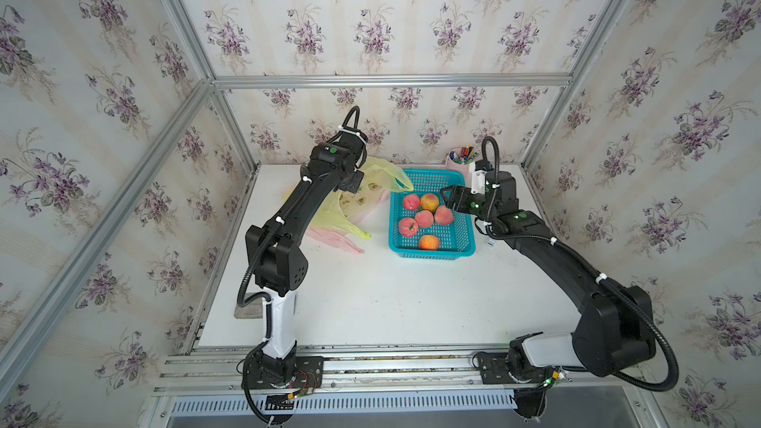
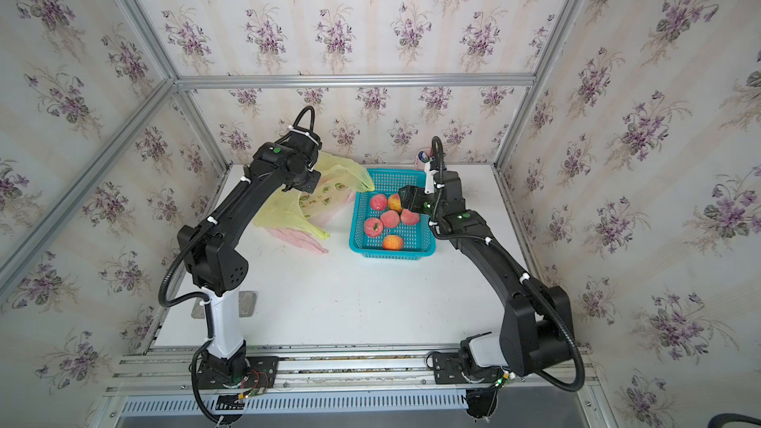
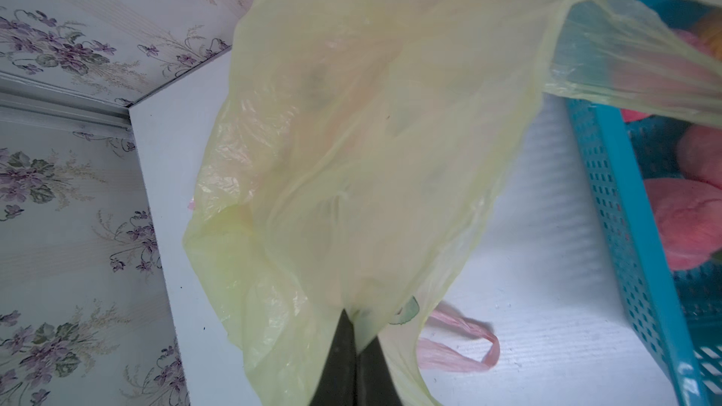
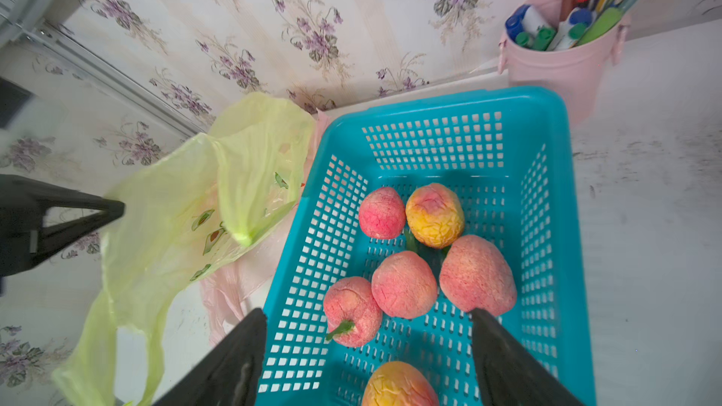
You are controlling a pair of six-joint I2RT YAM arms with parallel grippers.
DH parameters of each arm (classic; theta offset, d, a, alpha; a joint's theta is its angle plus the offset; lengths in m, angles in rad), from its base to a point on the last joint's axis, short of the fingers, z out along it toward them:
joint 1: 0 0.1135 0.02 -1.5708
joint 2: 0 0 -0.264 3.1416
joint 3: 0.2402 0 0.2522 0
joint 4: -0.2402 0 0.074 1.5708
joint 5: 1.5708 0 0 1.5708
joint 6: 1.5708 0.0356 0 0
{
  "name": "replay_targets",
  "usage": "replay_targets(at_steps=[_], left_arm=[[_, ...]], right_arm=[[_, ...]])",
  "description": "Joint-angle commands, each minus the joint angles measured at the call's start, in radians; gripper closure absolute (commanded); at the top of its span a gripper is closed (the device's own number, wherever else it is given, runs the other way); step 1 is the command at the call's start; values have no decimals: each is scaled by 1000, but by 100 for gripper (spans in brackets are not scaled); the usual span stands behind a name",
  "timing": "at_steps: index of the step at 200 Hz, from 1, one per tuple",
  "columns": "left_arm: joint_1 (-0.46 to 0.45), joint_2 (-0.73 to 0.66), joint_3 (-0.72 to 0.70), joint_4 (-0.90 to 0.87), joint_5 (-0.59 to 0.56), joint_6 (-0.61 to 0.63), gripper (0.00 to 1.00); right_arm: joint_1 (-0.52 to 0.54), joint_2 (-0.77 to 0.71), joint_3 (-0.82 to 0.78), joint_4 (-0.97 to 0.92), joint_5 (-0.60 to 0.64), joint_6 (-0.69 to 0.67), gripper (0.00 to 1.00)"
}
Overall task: Place the peach into a plastic bag & tie a knot
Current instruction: Pick up the plastic bag at the center of the board, then pick up the peach from the basket.
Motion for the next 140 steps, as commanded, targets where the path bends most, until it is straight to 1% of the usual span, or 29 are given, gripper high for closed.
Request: replay_targets(at_steps=[1,14,32,64,77,81,93,112,140], left_arm=[[3,-18,90,-206,108,-27,100],[3,-21,148,-266,158,-46,100],[4,-25,202,-330,265,-67,100],[3,-51,125,-317,430,-83,100],[4,-57,83,-284,462,-92,100],[4,-59,70,-273,492,-94,100],[4,-59,46,-242,516,-103,100],[6,-49,34,-200,558,-119,100],[15,-27,52,-157,642,-145,100]], right_arm=[[31,79,69,-116,21,-39,16],[51,138,114,-162,35,-53,15],[68,202,137,-184,59,-56,15],[73,301,144,-160,65,-45,14],[76,348,158,-152,49,-40,14],[77,362,162,-149,48,-39,14],[80,400,176,-143,48,-31,13],[82,441,187,-122,30,-18,13],[85,489,215,-109,40,-2,13]])
